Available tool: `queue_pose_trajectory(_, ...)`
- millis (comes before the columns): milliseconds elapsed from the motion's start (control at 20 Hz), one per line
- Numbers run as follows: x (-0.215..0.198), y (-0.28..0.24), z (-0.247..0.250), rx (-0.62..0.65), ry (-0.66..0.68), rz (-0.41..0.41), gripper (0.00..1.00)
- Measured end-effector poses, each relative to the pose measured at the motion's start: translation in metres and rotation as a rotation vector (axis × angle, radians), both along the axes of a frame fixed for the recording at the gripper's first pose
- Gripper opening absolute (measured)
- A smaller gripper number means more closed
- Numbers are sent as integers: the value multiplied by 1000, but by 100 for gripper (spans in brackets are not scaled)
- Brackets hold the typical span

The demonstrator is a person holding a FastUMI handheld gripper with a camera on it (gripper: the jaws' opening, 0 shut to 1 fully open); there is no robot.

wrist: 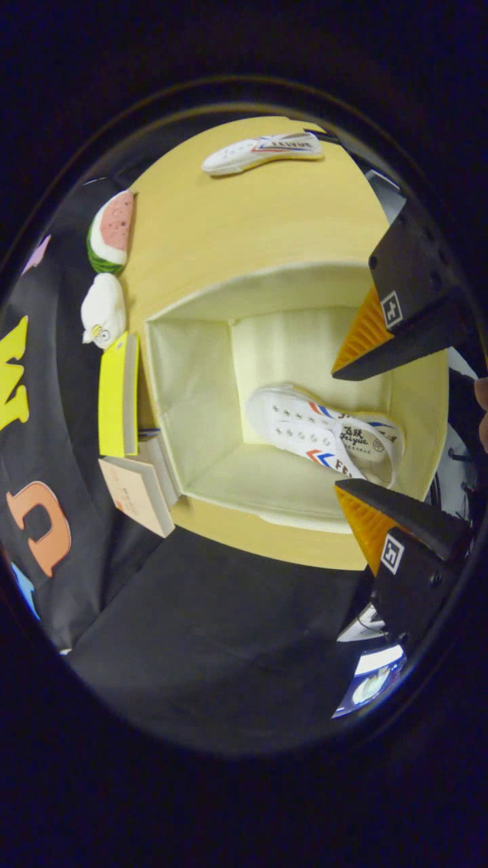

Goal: Open the storage box then place both shoes into the box .Put the left shoe in first, then the right shoe, with the right side of both shoes facing outward in a uniform manner.

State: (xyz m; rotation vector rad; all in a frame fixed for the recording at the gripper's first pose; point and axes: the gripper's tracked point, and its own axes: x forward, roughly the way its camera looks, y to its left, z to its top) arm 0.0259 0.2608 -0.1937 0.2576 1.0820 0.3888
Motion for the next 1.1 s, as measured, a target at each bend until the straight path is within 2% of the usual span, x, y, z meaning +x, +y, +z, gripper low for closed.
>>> queue_pose_trajectory(250,-3,-84,60,-83,-234,-28,94)
queue_pose_trajectory(450,-4,-181,80,-177,-348,-126,96)
queue_pose_trajectory(650,-6,-278,69,-203,-342,-247,97)
queue_pose_trajectory(800,-2,-344,41,-230,-301,-307,97)
queue_pose_trajectory(950,4,-392,7,-262,-256,-324,97)
queue_pose_trajectory(1100,14,-420,-31,-293,-204,-284,97)
